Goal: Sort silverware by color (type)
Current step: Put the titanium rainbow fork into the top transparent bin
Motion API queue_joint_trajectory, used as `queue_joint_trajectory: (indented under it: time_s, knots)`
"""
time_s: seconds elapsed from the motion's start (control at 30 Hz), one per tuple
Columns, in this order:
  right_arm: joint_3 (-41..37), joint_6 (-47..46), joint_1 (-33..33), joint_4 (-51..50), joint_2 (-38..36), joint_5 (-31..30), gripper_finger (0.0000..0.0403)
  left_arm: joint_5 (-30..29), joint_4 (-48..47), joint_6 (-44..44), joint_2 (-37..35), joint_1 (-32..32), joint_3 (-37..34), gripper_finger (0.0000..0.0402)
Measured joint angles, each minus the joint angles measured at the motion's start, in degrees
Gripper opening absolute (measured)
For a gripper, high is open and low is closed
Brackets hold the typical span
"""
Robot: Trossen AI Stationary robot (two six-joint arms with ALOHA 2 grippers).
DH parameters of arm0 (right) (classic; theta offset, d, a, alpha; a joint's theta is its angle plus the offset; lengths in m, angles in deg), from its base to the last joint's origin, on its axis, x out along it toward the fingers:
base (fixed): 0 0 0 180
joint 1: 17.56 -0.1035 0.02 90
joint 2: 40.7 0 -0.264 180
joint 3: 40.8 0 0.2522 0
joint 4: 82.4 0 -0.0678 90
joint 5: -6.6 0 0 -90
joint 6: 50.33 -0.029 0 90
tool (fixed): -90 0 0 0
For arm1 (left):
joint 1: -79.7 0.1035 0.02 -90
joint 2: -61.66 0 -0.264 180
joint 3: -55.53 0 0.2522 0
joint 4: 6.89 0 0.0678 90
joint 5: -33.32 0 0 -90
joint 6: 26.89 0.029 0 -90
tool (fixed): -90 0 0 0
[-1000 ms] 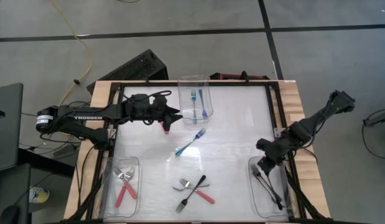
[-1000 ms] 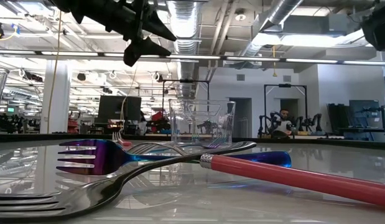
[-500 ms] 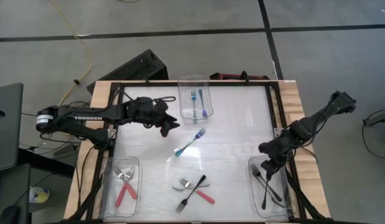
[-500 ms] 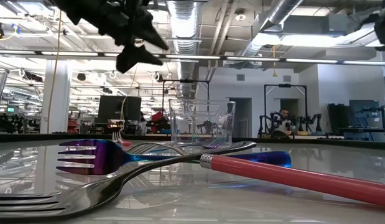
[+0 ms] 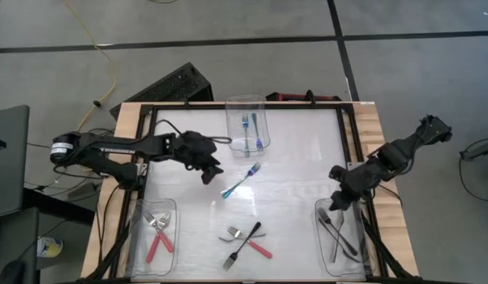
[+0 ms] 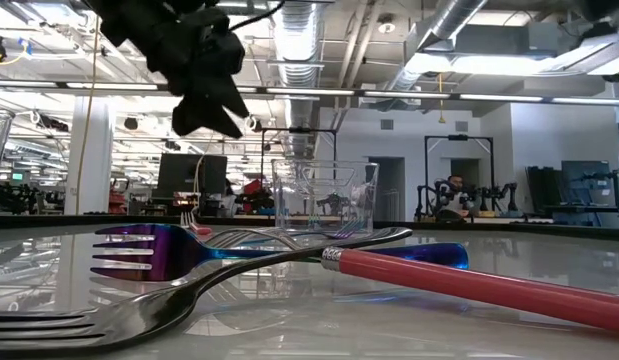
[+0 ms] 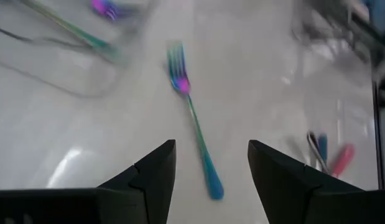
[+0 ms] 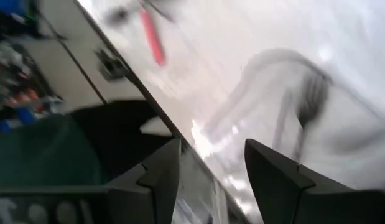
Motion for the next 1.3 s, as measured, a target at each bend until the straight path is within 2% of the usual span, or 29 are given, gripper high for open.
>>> queue_joint_trajectory:
  time_s: [0.17,0.33,0.57,0.77,1.03,1.17,1.3]
  knots:
    - [0.4,4.9,0.0,5.0,0.7,-7.7,0.0199,0.8,4.4,0.6,7.3,-3.6,0.0,0.0185]
    - [0.4,8.1,0.0,5.1,2.4,-11.1,0.0199,-5.1,13.9,0.6,15.7,-6.6,0.0,0.0185]
    - [0.4,11.9,-0.1,5.0,4.8,-11.1,0.0199,-14.2,18.2,2.1,26.6,-9.5,3.2,0.0185]
    - [0.4,16.8,-0.1,4.7,4.9,-10.7,0.0199,-16.3,18.1,2.1,33.9,-11.1,7.2,0.0185]
    - [0.4,21.8,0.0,3.9,4.4,-9.8,0.0199,-23.6,18.4,1.6,39.9,-13.0,10.9,0.0183]
    - [0.4,22.1,0.0,2.6,4.4,-9.8,0.0199,-24.4,18.1,1.2,40.0,-13.4,10.8,0.0148]
    - [0.4,22.1,0.0,2.6,4.4,-9.7,0.0199,-21.1,17.5,-1.6,39.9,-12.6,10.8,0.0059]
